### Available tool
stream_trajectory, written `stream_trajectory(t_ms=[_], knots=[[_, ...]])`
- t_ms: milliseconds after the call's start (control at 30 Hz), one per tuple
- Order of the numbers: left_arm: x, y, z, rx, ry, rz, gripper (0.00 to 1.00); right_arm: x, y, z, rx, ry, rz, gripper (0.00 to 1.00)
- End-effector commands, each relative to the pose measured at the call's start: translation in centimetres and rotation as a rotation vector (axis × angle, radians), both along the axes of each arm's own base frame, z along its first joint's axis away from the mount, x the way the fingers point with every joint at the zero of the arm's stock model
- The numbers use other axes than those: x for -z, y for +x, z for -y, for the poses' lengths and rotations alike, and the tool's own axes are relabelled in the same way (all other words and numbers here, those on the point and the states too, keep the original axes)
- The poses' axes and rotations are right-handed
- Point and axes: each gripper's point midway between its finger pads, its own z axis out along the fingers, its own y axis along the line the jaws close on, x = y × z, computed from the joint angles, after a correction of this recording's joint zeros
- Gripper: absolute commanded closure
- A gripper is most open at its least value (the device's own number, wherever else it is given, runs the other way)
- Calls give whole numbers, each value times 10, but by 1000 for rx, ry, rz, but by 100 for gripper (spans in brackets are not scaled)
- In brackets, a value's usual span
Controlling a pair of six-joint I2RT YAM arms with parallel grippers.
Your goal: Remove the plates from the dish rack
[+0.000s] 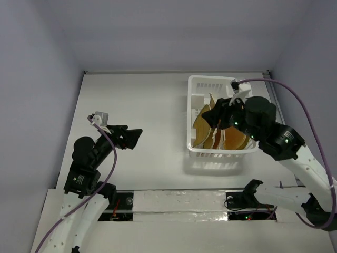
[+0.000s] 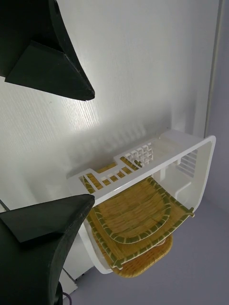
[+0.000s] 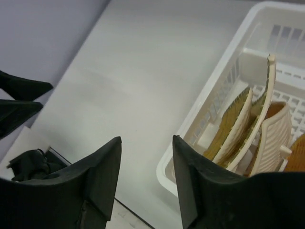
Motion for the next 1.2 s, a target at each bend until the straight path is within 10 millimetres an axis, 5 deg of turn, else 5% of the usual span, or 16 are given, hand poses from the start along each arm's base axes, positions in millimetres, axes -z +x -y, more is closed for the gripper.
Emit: stream_trajectory(t_ms=[0, 67, 100, 167, 233, 367, 433, 567, 633, 700, 767, 967, 1167], knots=[[-25, -1, -6, -25, -3, 79, 23, 12, 12, 5, 102, -145, -17, 46], [-26, -2, -7, -31, -3, 82, 24, 17, 13, 3, 114, -184, -30, 55], [-27, -2, -7, -31, -6, 86, 25, 18, 14, 6, 136, -197, -29, 81], [-28, -3, -7, -31, -5, 88, 32, 16, 15, 9, 152, -190, -25, 100], [-29, -5, -6, -22, -7, 94, 42, 12, 15, 14, 172, -183, -11, 100], [-27, -4, -5, -19, -15, 90, 87, 19, 16, 12, 165, -228, -40, 100], [-28, -4, -7, -28, -18, 94, 100, 29, 18, 9, 160, -263, -64, 100], [-27, -2, -12, -64, -25, 86, 100, 43, 27, 5, 176, -321, -101, 98], [-28, -3, -13, -70, -24, 88, 100, 47, 33, 4, 202, -344, -110, 77], [-29, -3, -14, -78, -27, 92, 89, 51, 37, 6, 226, -369, -118, 61], [-30, -4, -15, -78, -29, 99, 75, 58, 43, 1, 229, -396, -132, 55], [-30, -6, -11, -55, -32, 102, 50, 84, 59, 11, 343, -529, -179, 53], [-32, -8, -11, -50, -34, 110, 41, 95, 70, 24, 433, -588, -197, 55]])
